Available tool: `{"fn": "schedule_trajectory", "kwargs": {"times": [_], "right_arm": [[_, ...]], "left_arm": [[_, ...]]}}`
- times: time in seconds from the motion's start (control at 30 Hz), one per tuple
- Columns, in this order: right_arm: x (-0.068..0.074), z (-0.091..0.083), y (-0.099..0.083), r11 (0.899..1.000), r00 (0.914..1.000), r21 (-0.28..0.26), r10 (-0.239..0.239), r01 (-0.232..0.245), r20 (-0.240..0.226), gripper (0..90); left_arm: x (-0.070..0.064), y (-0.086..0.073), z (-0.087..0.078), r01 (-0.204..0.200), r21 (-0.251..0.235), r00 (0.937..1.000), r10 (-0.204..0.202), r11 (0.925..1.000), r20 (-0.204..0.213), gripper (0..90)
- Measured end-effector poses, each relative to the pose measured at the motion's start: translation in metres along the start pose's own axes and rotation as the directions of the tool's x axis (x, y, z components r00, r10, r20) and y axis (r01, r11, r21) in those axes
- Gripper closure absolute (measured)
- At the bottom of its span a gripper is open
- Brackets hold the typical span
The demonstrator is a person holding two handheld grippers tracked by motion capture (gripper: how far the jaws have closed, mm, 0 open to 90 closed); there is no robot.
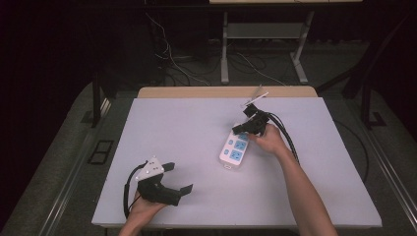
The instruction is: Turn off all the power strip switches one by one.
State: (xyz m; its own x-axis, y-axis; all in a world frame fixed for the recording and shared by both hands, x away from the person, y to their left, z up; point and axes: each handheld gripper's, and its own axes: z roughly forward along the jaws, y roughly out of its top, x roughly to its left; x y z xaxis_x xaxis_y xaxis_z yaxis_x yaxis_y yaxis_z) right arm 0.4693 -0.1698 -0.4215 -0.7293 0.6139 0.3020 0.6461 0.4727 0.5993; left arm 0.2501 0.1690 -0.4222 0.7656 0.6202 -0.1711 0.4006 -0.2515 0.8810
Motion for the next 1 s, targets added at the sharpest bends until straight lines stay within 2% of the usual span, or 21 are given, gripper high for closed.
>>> {"fn": "schedule_trajectory", "kwargs": {"times": [0.17,0.33,0.5,0.63,0.77,0.87,1.0], "right_arm": [[-0.004,0.000,-0.007,0.998,0.9990,-0.051,0.034,-0.035,-0.028,90.0],[0.001,-0.001,-0.006,0.999,1.0000,-0.046,-0.001,0.001,0.005,90.0],[0.004,-0.001,-0.004,0.999,0.9995,-0.035,-0.017,0.018,0.025,90.0],[0.004,-0.004,-0.003,0.999,0.9998,-0.048,-0.005,0.006,0.018,90.0],[0.008,-0.006,-0.005,0.999,0.9988,-0.030,-0.039,0.040,0.030,90.0],[0.011,-0.012,-0.007,0.997,0.9990,-0.063,-0.042,0.043,0.014,90.0],[0.016,-0.020,-0.006,0.996,0.9986,-0.072,-0.051,0.052,0.011,90.0]], "left_arm": [[0.001,0.000,0.001,0.001,0.004,1.0000,-0.001,1.0000,0.002,0.0],[0.001,0.000,0.001,0.004,0.002,1.0000,-0.004,1.0000,0.002,0.0],[0.003,0.000,0.000,0.010,-0.001,1.0000,-0.010,1.0000,0.001,0.0],[0.003,0.000,0.000,0.009,0.000,0.9999,-0.009,1.0000,0.003,0.0],[0.003,0.000,0.001,0.012,0.000,0.9999,-0.012,0.9999,0.002,0.0],[0.003,0.000,0.001,0.012,0.001,0.9999,-0.012,0.9999,0.001,0.0],[0.002,0.000,0.002,0.008,0.004,1.0000,-0.008,1.0000,0.004,0.0]]}}
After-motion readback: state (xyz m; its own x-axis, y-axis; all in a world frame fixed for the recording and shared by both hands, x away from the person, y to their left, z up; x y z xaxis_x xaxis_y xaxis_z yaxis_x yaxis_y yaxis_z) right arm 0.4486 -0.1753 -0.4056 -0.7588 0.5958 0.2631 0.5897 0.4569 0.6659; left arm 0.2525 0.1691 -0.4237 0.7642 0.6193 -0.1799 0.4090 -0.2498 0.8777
